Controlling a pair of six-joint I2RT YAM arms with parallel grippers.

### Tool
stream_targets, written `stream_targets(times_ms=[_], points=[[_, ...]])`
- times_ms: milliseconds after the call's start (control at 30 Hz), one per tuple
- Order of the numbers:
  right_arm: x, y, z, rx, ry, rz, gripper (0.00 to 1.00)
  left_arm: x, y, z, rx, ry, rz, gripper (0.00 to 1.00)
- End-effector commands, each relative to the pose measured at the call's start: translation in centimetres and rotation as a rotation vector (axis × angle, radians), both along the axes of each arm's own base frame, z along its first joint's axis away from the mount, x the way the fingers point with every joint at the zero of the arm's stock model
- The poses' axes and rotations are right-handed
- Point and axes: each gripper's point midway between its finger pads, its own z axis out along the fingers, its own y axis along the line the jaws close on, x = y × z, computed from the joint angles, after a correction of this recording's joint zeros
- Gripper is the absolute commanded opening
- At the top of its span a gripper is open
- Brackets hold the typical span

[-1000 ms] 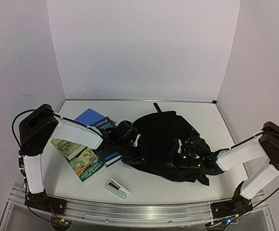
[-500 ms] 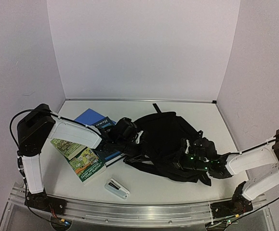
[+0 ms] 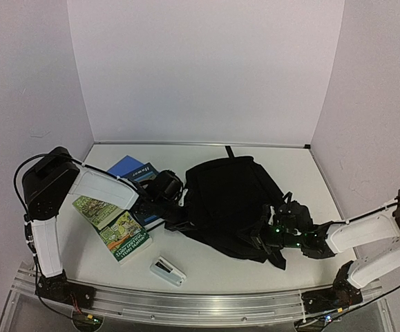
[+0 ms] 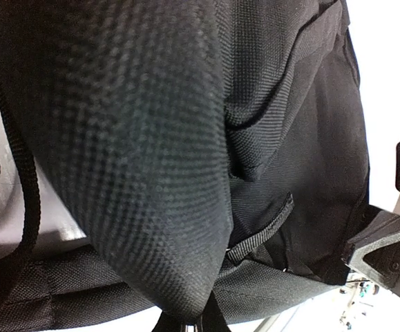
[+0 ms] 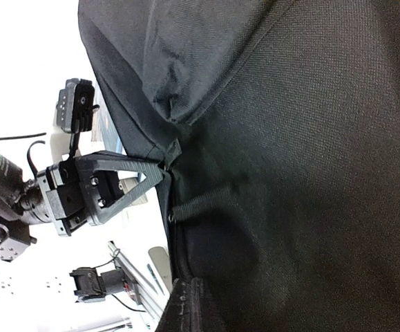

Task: Pack the student bag
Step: Unzip the student bag at the center of the board.

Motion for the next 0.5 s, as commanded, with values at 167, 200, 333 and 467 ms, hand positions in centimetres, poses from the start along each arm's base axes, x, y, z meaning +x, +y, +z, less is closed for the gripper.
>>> stream_targets(times_ms=[167,200,333,467], points=[[-0.1,-0.1,0.3,0.004,-0.002,0.003,0.0,1.9,0.7,0.8,0.057,-0.089,0.043,0.0],[-0.1,0.1,0.6,0.001,-0.012,0.014,0.0,2.3,0.6,1.1,0.054,-0.101,0.047,0.0],[-0.5,1.2,0.7,-0.047,-0.035,0.102,0.0,5.0,-0.2,2.6,0.002,-0.158,0.038,0.0],[-1.4,3.1,1.2,-0.056,-0.053,0.179,0.0,8.4,-2.1,3.9,-0.074,-0.207,-0.003,0.0]])
